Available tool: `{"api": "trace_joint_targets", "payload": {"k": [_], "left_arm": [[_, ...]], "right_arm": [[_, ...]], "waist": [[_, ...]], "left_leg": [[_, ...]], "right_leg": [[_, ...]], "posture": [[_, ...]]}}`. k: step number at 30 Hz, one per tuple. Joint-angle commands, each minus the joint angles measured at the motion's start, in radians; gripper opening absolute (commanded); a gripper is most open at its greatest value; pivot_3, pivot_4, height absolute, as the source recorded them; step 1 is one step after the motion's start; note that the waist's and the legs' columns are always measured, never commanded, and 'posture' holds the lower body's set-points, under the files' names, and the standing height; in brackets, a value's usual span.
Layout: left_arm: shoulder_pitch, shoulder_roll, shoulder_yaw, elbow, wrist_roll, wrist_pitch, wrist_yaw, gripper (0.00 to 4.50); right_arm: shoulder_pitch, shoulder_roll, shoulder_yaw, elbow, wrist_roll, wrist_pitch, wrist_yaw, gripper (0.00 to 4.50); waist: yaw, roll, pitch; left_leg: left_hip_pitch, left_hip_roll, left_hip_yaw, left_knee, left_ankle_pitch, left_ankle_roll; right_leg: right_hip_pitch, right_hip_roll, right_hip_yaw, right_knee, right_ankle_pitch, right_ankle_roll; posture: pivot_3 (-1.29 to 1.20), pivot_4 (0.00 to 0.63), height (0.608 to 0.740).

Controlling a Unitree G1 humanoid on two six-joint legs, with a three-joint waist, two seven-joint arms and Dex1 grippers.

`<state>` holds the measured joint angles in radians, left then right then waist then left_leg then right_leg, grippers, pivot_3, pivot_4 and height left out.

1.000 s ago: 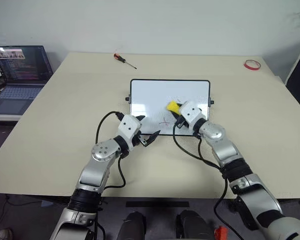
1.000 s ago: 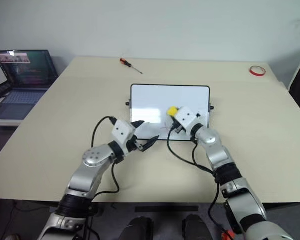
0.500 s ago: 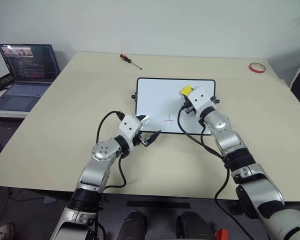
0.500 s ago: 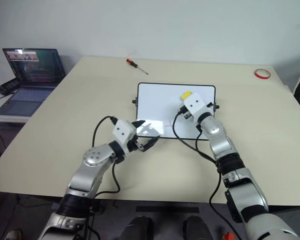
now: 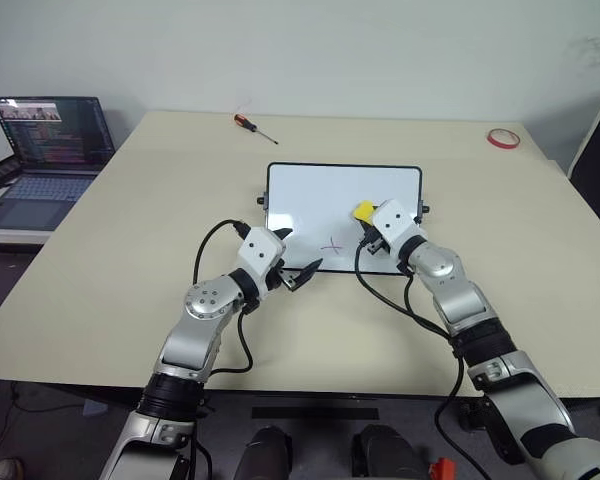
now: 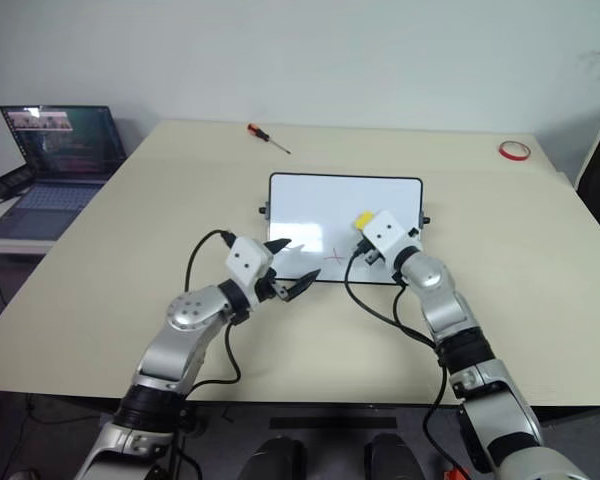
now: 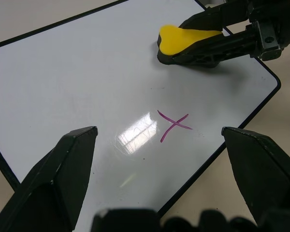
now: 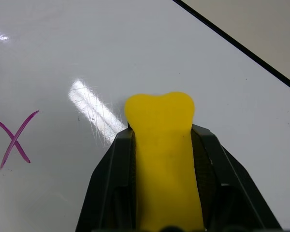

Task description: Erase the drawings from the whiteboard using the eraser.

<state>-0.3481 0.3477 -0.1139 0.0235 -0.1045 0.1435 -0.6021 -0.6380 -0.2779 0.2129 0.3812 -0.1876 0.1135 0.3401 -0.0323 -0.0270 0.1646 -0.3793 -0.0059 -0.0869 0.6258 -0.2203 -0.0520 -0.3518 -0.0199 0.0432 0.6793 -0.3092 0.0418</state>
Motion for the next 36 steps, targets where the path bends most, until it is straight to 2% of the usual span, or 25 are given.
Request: {"api": "trace_joint_targets", "payload": {"k": [1, 9, 18, 21, 23, 27, 30, 36], "left_arm": [[-0.012, 0.0, 0.004, -0.019, -0.001, -0.019, -0.003, 4.5], [0.011, 0.004, 0.004, -0.058, -0.005, -0.002, -0.001, 4.5], [0.23, 0.007, 0.02, -0.287, -0.077, 0.104, 0.008, 4.5], [0.289, 0.019, 0.019, -0.331, -0.067, 0.117, 0.017, 4.5], [0.315, 0.017, 0.026, -0.354, -0.067, 0.126, 0.031, 4.5], [0.35, 0.015, 0.038, -0.379, -0.062, 0.132, 0.06, 4.5], [0.363, 0.013, 0.047, -0.388, -0.057, 0.13, 0.081, 4.5], [0.369, 0.012, 0.047, -0.394, -0.056, 0.13, 0.095, 4.5]], "right_arm": [[0.059, 0.007, -0.014, 0.048, 0.02, 0.113, 0.027, 1.21], [0.089, 0.037, -0.078, -0.064, 0.116, 0.068, 0.053, 1.21], [0.216, 0.01, -0.139, -0.357, 0.187, 0.191, 0.065, 1.21], [0.286, -0.005, -0.151, -0.503, 0.26, 0.226, 0.124, 1.21], [0.352, -0.018, -0.18, -0.62, 0.323, 0.26, 0.153, 1.21], [0.535, -0.09, -0.199, -0.777, 0.346, 0.226, 0.2, 1.21], [0.699, -0.137, -0.207, -0.807, 0.33, 0.154, 0.221, 1.21], [0.73, -0.151, -0.208, -0.784, 0.323, 0.101, 0.21, 1.21]], "waist": [[0.0, 0.0, 0.0], [0.0, 0.001, 0.001], [0.002, 0.002, 0.003], [0.005, 0.003, 0.006], [0.004, 0.004, 0.007], [0.005, 0.003, 0.009], [0.007, 0.002, 0.01], [-0.005, 0.002, 0.014]], "left_leg": [[0.0, 0.0, 0.0, 0.0, 0.0, 0.0], [-0.002, 0.0, 0.0, -0.002, 0.0, 0.0], [-0.006, 0.0, -0.001, -0.009, 0.0, -0.001], [-0.01, 0.0, -0.002, -0.01, 0.0, -0.001], [-0.02, 0.0, -0.002, -0.01, 0.0, -0.001], [-0.021, -0.001, -0.003, -0.013, -0.001, -0.001], [-0.021, -0.001, -0.003, -0.013, -0.001, -0.002], [-0.018, 0.001, 0.002, -0.013, -0.001, -0.002]], "right_leg": [[0.0, 0.0, 0.0, 0.0, 0.0, 0.0], [-0.002, 0.0, 0.0, -0.001, 0.0, 0.0], [-0.007, -0.003, 0.002, -0.004, 0.002, -0.004], [-0.011, -0.003, 0.002, -0.006, 0.001, -0.004], [-0.021, -0.003, 0.001, -0.005, 0.002, -0.005], [-0.022, -0.003, 0.001, -0.007, 0.001, -0.005], [-0.021, -0.003, 0.0, -0.008, 0.0, -0.005], [-0.021, -0.002, 0.002, -0.006, -0.003, -0.001]], "posture": [[0.0, 0.15, 0.74], [0.0, 0.15, 0.74], [0.0, 0.15, 0.74], [0.0, 0.15, 0.74], [0.0, 0.15, 0.74], [0.0, 0.15, 0.74], [0.0, 0.15, 0.74], [0.0, 0.15, 0.74]]}}
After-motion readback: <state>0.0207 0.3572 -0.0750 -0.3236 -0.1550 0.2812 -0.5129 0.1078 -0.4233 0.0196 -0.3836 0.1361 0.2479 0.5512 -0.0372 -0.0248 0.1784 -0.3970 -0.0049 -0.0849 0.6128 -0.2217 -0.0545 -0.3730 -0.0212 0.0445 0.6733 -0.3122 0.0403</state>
